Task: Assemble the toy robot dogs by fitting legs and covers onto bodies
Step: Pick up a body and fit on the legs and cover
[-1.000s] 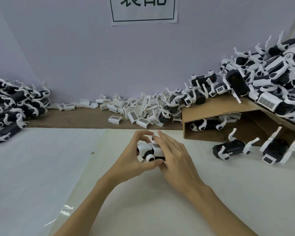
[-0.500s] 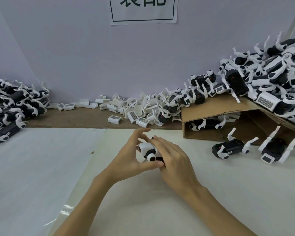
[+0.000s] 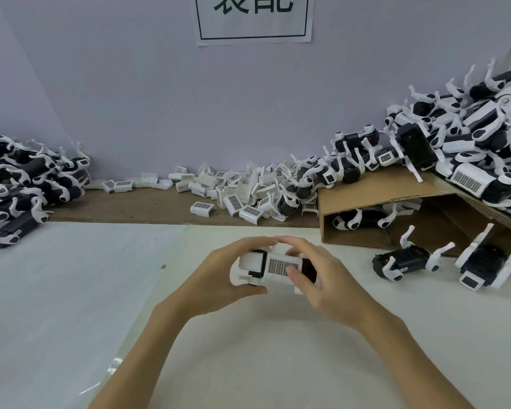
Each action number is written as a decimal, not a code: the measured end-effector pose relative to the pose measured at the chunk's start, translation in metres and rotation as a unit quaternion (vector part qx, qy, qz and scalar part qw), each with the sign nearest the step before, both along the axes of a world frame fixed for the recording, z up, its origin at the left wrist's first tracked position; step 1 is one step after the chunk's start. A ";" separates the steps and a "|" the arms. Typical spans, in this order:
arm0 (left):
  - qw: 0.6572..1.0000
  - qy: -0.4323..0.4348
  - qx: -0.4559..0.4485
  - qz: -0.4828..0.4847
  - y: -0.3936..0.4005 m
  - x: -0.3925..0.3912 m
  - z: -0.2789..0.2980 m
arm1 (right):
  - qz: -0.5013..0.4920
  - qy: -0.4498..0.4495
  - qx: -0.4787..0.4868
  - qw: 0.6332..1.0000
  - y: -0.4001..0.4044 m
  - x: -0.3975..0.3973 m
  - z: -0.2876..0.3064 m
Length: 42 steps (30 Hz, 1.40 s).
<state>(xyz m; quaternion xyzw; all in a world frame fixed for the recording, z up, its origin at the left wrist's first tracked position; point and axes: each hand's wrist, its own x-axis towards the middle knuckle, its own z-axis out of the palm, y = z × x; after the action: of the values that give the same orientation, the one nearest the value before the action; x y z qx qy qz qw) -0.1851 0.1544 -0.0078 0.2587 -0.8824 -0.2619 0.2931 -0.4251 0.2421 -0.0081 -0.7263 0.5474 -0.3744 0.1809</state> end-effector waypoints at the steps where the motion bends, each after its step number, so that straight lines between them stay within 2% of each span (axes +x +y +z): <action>1: 1.000 -0.010 -0.008 0.006 -0.001 0.000 -0.001 | -0.011 0.006 0.006 1.000 -0.002 0.000 -0.002; 3: 1.000 -0.016 0.020 0.008 -0.001 0.001 -0.004 | -0.032 -0.011 -0.007 0.999 -0.003 0.004 -0.006; 5: 0.997 0.018 0.068 0.009 0.001 0.000 -0.003 | -0.042 -0.029 -0.058 0.997 -0.002 0.012 -0.010; 9: 0.990 0.110 0.035 0.082 0.002 -0.007 -0.002 | -0.046 -0.025 -0.147 0.988 -0.002 0.026 -0.011; 11: 0.986 0.127 0.057 0.088 0.002 -0.007 -0.001 | -0.051 -0.035 -0.156 0.986 -0.002 0.028 -0.010; 18: 0.983 0.140 0.110 0.048 0.001 -0.009 -0.006 | -0.025 0.007 -0.060 0.998 -0.006 0.018 -0.015; 24: 0.983 0.121 0.134 0.044 -0.001 -0.011 -0.015 | -0.033 -0.037 0.026 0.998 -0.004 0.015 -0.004; 26: 0.978 0.141 0.138 0.066 -0.003 -0.010 -0.016 | -0.042 -0.072 0.043 0.996 -0.005 0.008 0.013; 29: 0.962 0.199 0.145 0.115 -0.009 -0.007 -0.018 | -0.096 -0.139 -0.006 0.986 -0.022 -0.031 0.073; 32: 0.959 0.185 0.146 0.156 -0.012 -0.004 -0.017 | -0.191 -0.248 -0.088 0.946 -0.044 -0.098 0.159; 33: 0.960 0.177 0.147 0.159 -0.011 -0.004 -0.017 | -0.216 -0.247 -0.059 0.943 -0.050 -0.119 0.185; 35: 0.964 0.163 0.147 0.151 -0.011 -0.006 -0.017 | -0.299 -0.111 0.061 0.946 -0.058 -0.149 0.216; 36: 0.968 0.146 0.144 0.146 -0.010 -0.008 -0.017 | -0.330 -0.037 0.079 0.940 -0.060 -0.154 0.219; 38: 0.977 0.097 0.130 0.137 -0.010 -0.013 -0.018 | -0.343 0.041 0.018 0.938 -0.062 -0.137 0.209; 40: 0.985 0.040 0.107 0.126 -0.009 -0.015 -0.022 | -0.295 0.051 -0.039 0.953 -0.058 -0.101 0.176; 42: 0.992 -0.009 0.072 0.107 -0.008 -0.016 -0.025 | -0.228 0.042 -0.040 0.972 -0.049 -0.061 0.129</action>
<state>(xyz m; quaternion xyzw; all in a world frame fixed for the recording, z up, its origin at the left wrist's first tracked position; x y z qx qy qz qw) -0.2012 0.1462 -0.0328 0.3745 -0.8311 -0.2895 0.2918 -0.4860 0.1935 0.1213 -0.6036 0.6905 -0.3966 0.0383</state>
